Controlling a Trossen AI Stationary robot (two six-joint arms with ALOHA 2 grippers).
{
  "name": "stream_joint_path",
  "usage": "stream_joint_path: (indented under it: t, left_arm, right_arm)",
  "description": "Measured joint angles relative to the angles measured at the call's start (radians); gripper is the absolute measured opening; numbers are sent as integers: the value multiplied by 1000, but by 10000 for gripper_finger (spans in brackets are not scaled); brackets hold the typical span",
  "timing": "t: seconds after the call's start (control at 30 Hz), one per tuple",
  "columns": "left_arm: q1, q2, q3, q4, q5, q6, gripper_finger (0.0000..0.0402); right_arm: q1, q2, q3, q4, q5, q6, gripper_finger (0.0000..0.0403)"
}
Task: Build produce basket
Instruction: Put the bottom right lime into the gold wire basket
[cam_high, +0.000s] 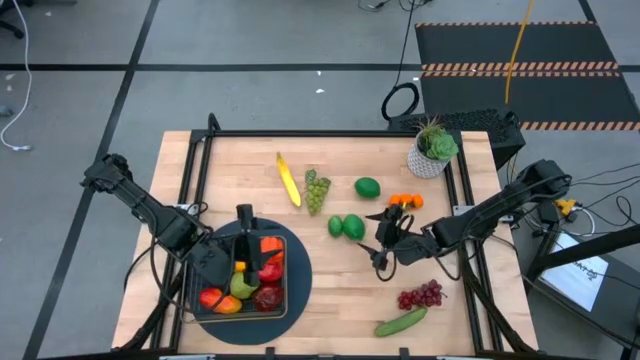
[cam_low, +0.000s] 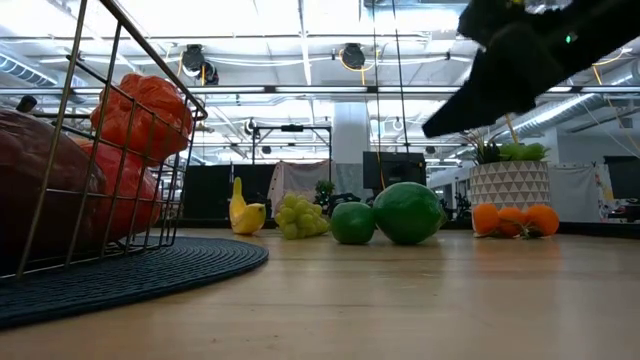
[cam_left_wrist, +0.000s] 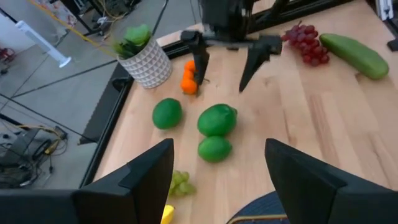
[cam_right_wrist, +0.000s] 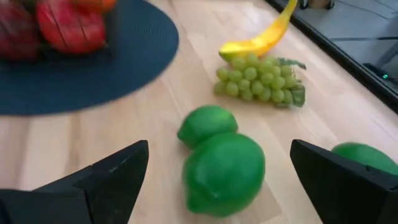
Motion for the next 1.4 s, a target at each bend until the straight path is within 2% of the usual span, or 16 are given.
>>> stream_joint_path:
  t: [0.17,0.4,0.83,1.2,1.4]
  left_arm:
    - [0,0,0,4,2,4,250]
    - [0,0,0,4,5,1,251]
    - [0,0,0,3,6,5,251]
    - [0,0,0,3,6,3,251]
    - [0,0,0,3,6,-2,251]
  right_arm:
    - [-41,65,0,23,-7,13,396]
    - [-98,181,0,159,-104,7,399]
    - [-160,264,0,185,-109,54,392]
    - [-166,240,0,175,-150,63,323]
    - [-163,153,0,133,-147,62,315]
